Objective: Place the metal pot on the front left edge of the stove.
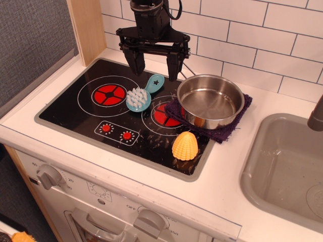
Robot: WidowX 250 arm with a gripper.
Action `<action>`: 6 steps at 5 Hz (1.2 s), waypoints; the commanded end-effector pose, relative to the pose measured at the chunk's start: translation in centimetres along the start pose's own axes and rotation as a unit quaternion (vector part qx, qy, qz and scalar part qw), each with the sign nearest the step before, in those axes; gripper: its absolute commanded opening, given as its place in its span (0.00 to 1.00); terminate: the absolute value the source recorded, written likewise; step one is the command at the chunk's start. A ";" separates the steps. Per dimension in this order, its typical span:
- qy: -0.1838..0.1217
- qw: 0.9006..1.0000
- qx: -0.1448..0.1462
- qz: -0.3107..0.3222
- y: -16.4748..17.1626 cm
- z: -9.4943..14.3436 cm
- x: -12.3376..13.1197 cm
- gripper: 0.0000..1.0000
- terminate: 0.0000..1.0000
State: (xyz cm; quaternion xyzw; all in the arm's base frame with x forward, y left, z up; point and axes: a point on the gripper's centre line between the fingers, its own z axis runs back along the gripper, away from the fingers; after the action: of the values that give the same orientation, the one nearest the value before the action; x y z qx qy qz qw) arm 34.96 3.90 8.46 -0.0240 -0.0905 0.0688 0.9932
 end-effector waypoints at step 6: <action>0.041 0.997 0.064 0.003 -4.8 -4.0 1.1 1.00 0.00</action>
State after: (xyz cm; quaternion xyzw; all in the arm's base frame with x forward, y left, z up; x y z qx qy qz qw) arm 36.86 -1.05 3.68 0.0410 -0.0225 0.0748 0.9961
